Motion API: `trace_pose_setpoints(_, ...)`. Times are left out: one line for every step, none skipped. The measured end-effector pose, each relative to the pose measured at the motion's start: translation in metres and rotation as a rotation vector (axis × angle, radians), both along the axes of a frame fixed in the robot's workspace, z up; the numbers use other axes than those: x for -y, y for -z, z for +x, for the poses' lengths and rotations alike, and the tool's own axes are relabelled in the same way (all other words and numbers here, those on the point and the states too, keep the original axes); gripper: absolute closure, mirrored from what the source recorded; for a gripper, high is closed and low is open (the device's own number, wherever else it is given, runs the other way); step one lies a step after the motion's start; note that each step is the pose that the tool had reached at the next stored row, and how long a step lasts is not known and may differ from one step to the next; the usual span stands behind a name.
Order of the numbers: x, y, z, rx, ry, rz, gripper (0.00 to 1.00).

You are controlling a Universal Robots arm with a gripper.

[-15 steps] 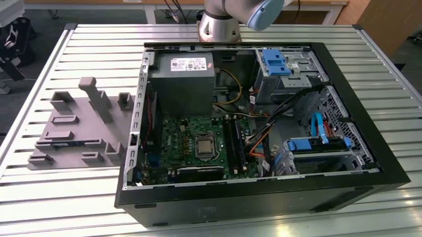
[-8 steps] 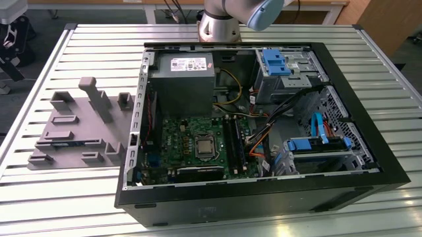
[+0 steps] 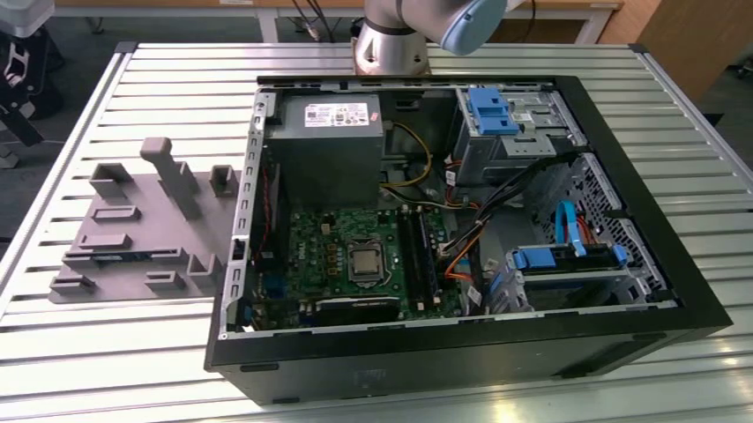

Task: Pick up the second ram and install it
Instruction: 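Pick up the second ram and move it above second insertion slot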

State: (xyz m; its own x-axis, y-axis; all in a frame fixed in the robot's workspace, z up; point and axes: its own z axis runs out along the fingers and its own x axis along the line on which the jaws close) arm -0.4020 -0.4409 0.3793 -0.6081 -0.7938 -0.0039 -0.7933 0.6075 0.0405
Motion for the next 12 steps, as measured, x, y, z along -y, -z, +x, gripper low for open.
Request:
trace_pose_setpoints(0.0000,0.0000,0.0000,0.0001,-0.010,0.0000,0.89)
trace_pose_setpoints(0.0000,0.0000,0.0000,0.0002,-0.012,0.0000,0.89)
trace_pose_setpoints(0.0000,0.0001,0.0000,0.0002,-0.012,0.0000,0.89)
trace_pose_setpoints(0.0000,0.0001,0.0000,0.0002,-0.012,0.0000,0.89)
trace_pose_setpoints(0.0000,0.0001,0.0000,0.0002,-0.012,0.0000,0.89)
trace_pose_setpoints(0.0000,0.0001,0.0000,0.0002,-0.013,0.0000,0.89)
trace_pose_setpoints(0.0000,0.0000,0.0000,0.0001,-0.013,0.0000,0.89)
trace_pose_setpoints(0.0000,0.0001,0.0000,0.0002,-0.013,0.0000,0.89)
trace_pose_setpoints(0.0000,0.0001,0.0000,0.0002,-0.013,0.0000,0.89)
trace_pose_setpoints(0.0000,0.0001,0.0000,0.0002,-0.013,0.0000,0.89)
trace_pose_setpoints(0.0000,0.0000,0.0000,0.0001,-0.013,0.0000,0.89)
trace_pose_setpoints(0.0000,0.0000,0.0000,0.0001,-0.013,0.0000,0.89)
